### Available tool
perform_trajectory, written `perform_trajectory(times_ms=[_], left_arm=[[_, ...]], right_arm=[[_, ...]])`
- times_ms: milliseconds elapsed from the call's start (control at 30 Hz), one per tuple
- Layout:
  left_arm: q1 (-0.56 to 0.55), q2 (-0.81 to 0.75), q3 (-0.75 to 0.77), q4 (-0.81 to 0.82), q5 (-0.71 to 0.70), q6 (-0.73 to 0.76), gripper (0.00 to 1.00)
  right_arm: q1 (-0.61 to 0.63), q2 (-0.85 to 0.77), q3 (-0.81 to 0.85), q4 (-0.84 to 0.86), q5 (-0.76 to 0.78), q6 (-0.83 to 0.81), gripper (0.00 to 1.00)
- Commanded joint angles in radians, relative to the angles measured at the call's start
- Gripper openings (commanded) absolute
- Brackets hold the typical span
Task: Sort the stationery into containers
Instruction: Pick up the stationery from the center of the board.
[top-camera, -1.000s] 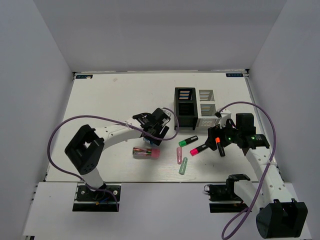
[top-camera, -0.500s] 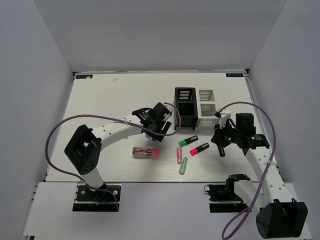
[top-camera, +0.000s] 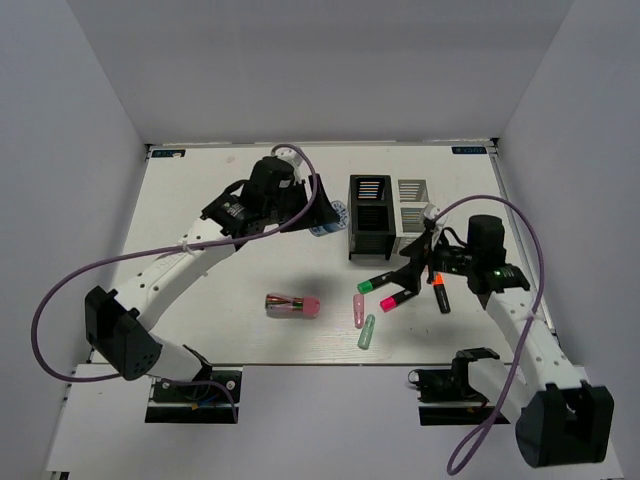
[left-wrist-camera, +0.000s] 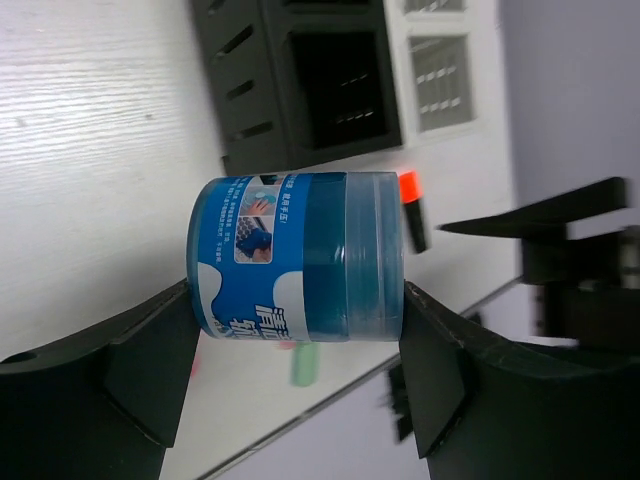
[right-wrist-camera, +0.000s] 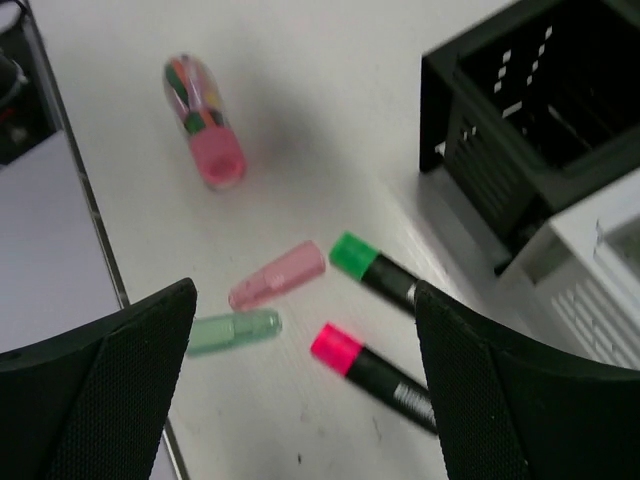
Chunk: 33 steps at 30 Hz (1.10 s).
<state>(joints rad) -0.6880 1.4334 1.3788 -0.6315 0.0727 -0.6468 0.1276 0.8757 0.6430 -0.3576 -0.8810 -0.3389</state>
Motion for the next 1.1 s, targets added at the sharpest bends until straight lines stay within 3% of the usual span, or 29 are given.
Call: perform_trajectory(times_ms=[0, 100, 200, 467, 600, 833, 967, 1067], left_arm=[[0.021, -0.025, -0.011, 0.118, 0.11, -0.232, 0.0], [0.033, 0.004, 0.017, 0.133, 0.157, -0.315, 0.0], [0.03, 0.041, 0.038, 0.142, 0.173, -0.373, 0.0], [-0.007, 0.102, 0.074, 0.174, 0.174, -0.413, 0.0], [-0.018, 0.124, 0.108, 0.168, 0.168, -0.416, 0.0], [-0.019, 0.131, 0.135, 0.158, 0.165, -0.407, 0.0], [-0.022, 0.119, 0.131, 0.148, 0.159, -0.404, 0.0], [-0.03, 0.117, 0.123, 0.151, 0.159, -0.405, 0.0]], right_arm=[[0.0, 0.094, -0.014, 0.401, -0.163, 0.159, 0.9], [0.01, 0.153, 0.003, 0.749, -0.164, 0.377, 0.9], [0.035, 0.221, 0.07, 0.906, -0.121, 0.547, 0.9], [0.093, 0.335, 0.201, 0.956, -0.092, 0.794, 0.9], [0.127, 0.359, 0.224, 0.889, -0.095, 0.807, 0.9], [0.155, 0.342, 0.211, 0.726, -0.055, 0.634, 0.9], [0.158, 0.322, 0.21, 0.625, 0.045, 0.476, 0.9], [0.158, 0.33, 0.207, 0.608, 0.05, 0.468, 0.9]])
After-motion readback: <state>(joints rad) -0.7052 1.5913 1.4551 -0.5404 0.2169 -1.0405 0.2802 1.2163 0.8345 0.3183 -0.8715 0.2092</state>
